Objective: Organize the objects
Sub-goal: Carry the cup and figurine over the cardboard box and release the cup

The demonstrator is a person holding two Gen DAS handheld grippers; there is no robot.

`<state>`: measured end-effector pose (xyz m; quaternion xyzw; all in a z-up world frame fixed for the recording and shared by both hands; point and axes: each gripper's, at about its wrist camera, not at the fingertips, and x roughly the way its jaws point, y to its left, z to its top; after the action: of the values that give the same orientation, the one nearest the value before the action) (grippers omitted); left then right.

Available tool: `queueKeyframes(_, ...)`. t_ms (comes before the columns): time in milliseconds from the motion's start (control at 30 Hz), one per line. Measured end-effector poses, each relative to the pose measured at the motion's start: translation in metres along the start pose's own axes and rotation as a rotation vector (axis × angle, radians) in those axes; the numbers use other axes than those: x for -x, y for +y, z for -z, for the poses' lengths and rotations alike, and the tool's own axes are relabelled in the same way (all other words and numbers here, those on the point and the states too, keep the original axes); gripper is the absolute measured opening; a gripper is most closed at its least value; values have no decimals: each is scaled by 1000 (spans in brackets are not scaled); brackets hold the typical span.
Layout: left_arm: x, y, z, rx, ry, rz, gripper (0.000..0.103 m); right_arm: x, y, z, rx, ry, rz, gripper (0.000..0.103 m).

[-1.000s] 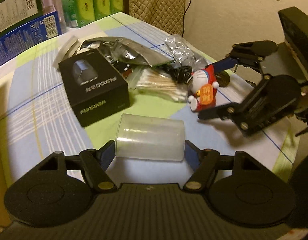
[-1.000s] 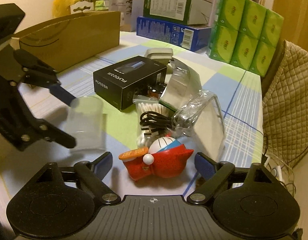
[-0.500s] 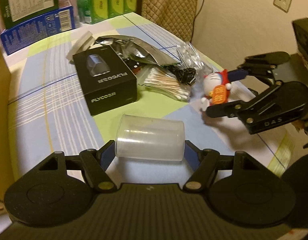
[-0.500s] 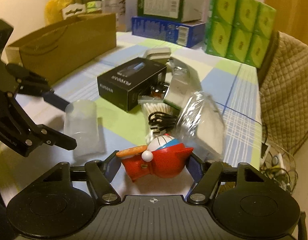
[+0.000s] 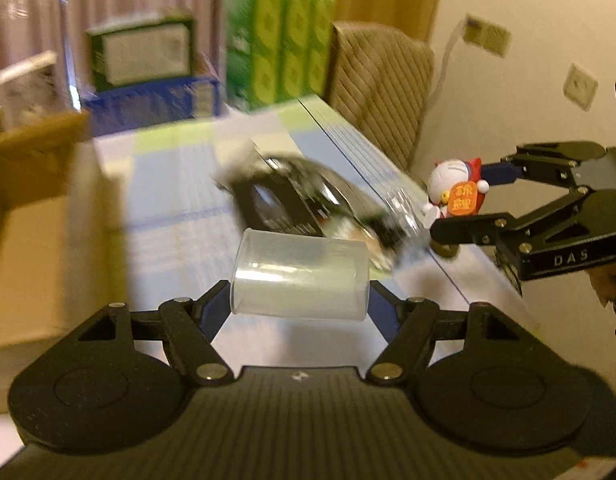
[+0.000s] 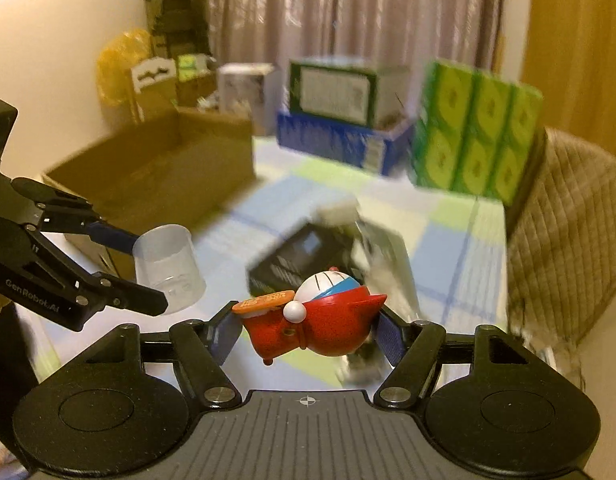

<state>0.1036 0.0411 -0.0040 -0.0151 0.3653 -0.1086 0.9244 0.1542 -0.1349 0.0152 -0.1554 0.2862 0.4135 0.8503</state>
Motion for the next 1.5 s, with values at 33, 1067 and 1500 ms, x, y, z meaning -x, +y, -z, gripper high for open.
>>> queueKeyframes(33,13,9,-5,13,-22,-19,69,0,8,-11,4,-13,-12,67)
queueKeyframes(1067,69,234,8,150,-4,-307,69,-196,188,-119,190,82,-267,67)
queueKeyframes(1500,71,242,9,198,-43,-324,85,-204,184,-116,168,82,-267,67)
